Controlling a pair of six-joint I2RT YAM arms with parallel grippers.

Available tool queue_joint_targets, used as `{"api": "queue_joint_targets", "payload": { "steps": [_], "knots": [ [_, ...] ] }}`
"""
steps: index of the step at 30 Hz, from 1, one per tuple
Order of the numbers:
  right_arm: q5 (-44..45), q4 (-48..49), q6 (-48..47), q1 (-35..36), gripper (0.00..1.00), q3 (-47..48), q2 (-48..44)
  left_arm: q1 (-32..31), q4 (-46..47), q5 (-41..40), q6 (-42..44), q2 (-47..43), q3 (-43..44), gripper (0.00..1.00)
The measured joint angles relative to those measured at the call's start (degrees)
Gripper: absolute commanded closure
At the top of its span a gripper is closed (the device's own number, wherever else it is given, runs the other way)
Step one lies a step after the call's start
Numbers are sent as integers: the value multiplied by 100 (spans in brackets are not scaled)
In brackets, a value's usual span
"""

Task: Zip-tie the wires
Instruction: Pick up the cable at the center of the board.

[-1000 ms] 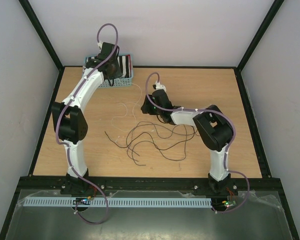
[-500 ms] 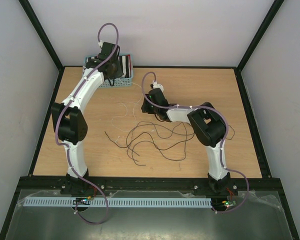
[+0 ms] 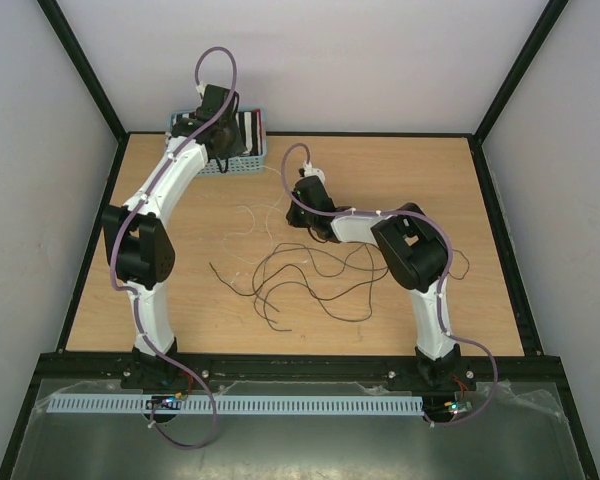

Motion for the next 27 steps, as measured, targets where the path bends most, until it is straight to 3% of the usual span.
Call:
{"api": "queue_joint_targets", "payload": {
  "steps": [5,14,27],
  "knots": [
    [-15,-52,-2,0,100,0,0,17,0,44,0,-2,0,100],
    [-13,-420,-181,-114,100,107,-343,496,-11,404,-2,-640,-337,100],
    [514,-922,-874,-1432,100,369,-2741,1692,94,1067,-190,-3042,-1370,100]
  ]
}}
